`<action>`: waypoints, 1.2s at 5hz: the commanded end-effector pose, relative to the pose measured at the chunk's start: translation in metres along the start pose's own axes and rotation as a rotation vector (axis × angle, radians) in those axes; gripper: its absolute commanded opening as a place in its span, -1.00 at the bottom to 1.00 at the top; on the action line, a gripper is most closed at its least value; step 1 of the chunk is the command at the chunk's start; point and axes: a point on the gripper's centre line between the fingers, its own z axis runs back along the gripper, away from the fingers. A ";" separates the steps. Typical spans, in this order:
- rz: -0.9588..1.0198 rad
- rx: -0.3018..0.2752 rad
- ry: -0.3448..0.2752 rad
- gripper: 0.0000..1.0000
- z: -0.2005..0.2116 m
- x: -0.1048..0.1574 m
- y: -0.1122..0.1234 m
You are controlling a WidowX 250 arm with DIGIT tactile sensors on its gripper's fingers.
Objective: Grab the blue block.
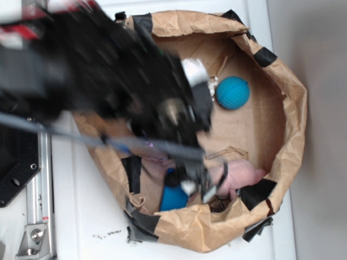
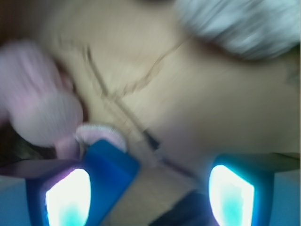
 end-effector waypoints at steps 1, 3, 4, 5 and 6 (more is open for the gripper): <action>-0.088 0.061 -0.020 1.00 -0.032 -0.015 -0.031; -0.088 0.079 0.003 1.00 -0.051 -0.032 -0.025; -0.020 0.131 0.051 1.00 -0.049 -0.047 -0.008; -0.028 0.154 0.058 1.00 -0.049 -0.051 -0.003; -0.038 0.145 0.042 0.25 -0.042 -0.048 -0.003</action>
